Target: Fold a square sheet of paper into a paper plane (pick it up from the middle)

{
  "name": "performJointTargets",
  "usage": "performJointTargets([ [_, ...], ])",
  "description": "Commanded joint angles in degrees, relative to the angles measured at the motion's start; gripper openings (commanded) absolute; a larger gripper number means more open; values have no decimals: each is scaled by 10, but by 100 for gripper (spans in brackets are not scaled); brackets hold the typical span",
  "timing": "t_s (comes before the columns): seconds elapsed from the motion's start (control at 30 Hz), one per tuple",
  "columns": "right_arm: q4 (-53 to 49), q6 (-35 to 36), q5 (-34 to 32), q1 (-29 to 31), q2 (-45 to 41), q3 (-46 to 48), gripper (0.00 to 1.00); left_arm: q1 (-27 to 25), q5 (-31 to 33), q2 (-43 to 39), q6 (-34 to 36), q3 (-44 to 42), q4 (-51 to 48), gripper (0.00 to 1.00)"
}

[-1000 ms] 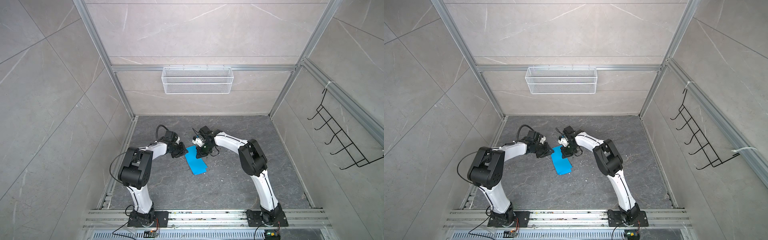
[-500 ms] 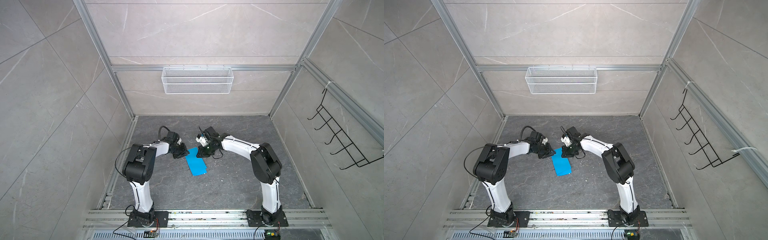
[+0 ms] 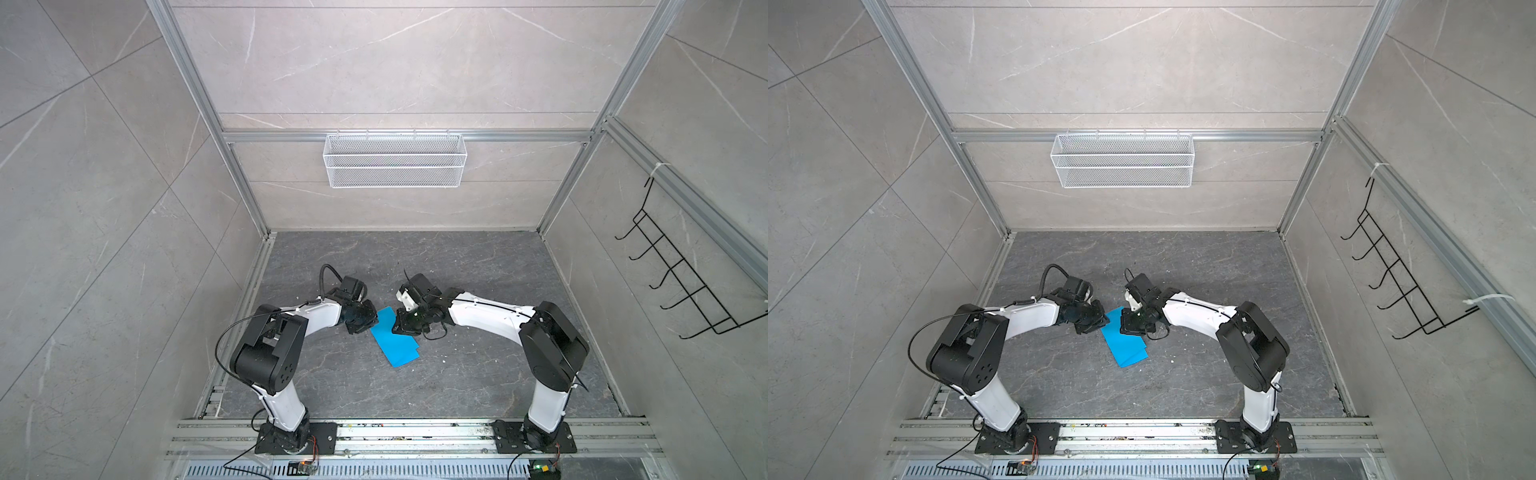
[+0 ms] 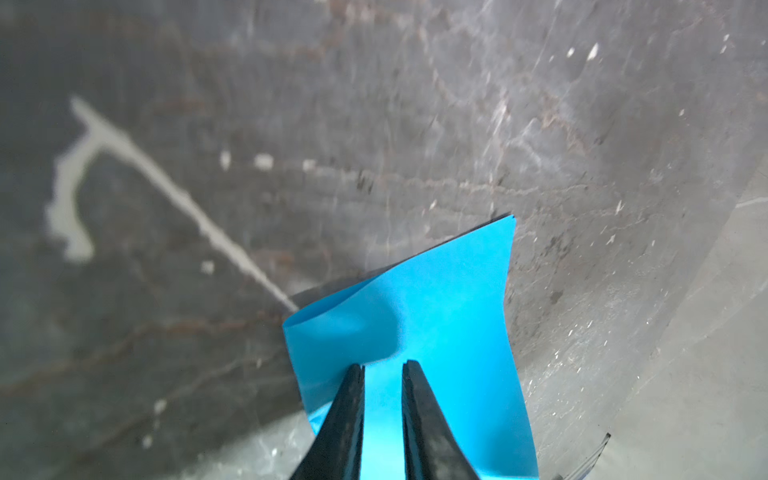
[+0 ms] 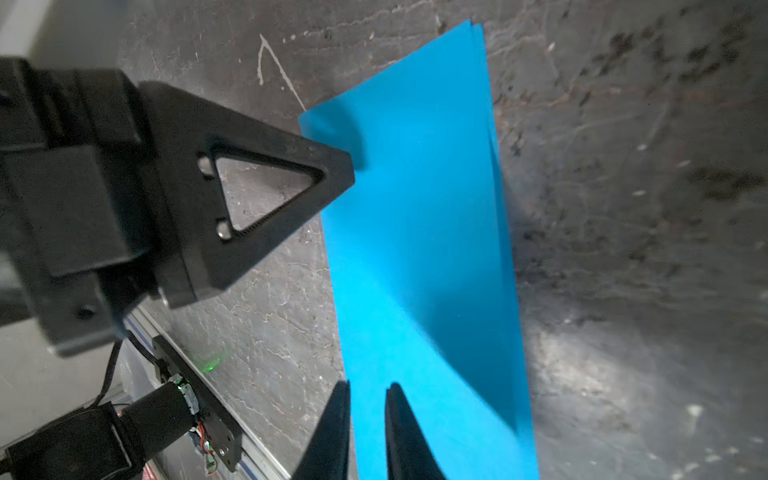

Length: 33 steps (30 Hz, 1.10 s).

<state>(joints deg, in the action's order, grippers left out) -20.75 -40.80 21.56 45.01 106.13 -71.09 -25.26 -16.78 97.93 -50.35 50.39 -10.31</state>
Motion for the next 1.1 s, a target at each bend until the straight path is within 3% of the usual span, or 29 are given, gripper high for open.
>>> performJointTargets([
  [0.0, 32, -72, -10, 25, -6, 12, 15, -12, 38, -18, -56, -26, -19, 23],
  [0.27, 124, -163, -13, 48, 34, 51, 7, -14, 30, -28, -50, -39, -7, 23],
  [0.57, 120, -170, -4, 52, 74, 35, 6, -12, 18, -37, -43, -36, -3, 23],
  [0.87, 88, -139, -12, 53, 83, 49, 6, -14, -9, -88, -14, -16, -23, 24],
  [1.07, 15, -26, -26, 45, 85, 20, 6, -13, -38, -100, 10, -26, -32, 24],
])
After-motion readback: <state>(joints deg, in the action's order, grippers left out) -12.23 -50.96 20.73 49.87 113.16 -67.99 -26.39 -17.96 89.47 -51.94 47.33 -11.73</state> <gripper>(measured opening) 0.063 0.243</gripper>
